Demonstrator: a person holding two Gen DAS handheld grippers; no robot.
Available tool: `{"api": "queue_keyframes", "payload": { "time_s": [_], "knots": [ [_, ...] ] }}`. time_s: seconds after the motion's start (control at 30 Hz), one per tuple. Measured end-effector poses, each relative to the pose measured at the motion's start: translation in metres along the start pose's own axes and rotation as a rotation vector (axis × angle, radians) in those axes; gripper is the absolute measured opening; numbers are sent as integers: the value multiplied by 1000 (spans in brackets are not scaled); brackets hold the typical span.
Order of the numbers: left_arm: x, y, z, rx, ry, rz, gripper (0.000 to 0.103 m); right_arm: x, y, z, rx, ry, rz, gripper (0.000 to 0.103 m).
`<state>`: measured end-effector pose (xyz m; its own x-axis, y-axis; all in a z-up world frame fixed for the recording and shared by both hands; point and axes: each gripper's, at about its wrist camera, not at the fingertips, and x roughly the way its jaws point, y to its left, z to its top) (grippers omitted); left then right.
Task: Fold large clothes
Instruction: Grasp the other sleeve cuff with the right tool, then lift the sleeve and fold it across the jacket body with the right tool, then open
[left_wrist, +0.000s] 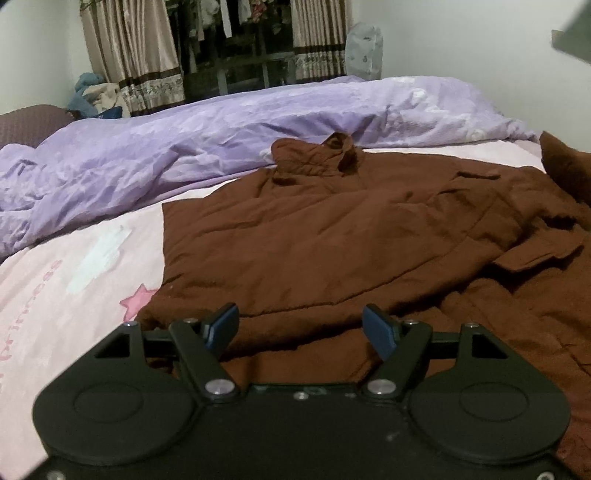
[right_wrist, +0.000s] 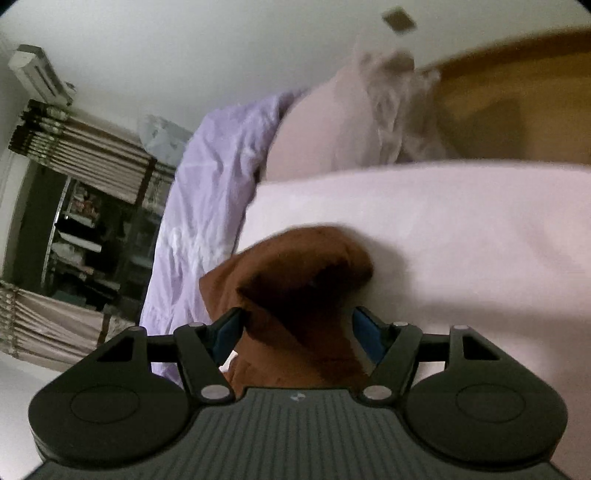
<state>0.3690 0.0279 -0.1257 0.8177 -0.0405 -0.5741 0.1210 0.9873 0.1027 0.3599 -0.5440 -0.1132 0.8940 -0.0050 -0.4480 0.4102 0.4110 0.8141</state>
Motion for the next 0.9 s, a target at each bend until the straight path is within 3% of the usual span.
{"api": "queue_keyframes", "payload": {
  "time_s": [0.1,0.13,0.17,0.2,0.23,0.27,0.33,0.47,0.6,0.7,0.83,0.9],
  "knots": [
    [1,0,0,1,6,-7,75,14,23,-2,-174,5,-35,73],
    [0,-1,0,5,7,-4,75,26,28,-6,-214,29,-36,62],
    [-1,-2,0,10,6,-1,75,38,32,-10,-244,57,-28,44],
    [-2,-3,0,15,2,-3,75,50,36,-17,-272,103,-22,35],
    [-3,-3,0,17,1,-7,75,61,41,-23,-297,144,-20,17],
    [-4,-4,0,21,0,-10,75,66,46,-31,-328,158,-16,11],
    [-5,-4,-1,26,-1,-8,75,62,65,-51,-450,124,-6,9],
    [-4,-3,-2,18,6,-4,75,33,111,-100,-738,81,122,7],
    [-3,-5,-2,25,8,-1,75,27,137,-154,-878,155,238,6],
    [-1,-5,-2,28,14,0,75,37,146,-196,-975,256,244,6],
    [1,-5,-4,32,18,-3,75,23,154,-243,-1147,248,265,6],
    [3,-5,-5,33,28,1,75,22,153,-254,-1209,246,227,15]
  ]
}}
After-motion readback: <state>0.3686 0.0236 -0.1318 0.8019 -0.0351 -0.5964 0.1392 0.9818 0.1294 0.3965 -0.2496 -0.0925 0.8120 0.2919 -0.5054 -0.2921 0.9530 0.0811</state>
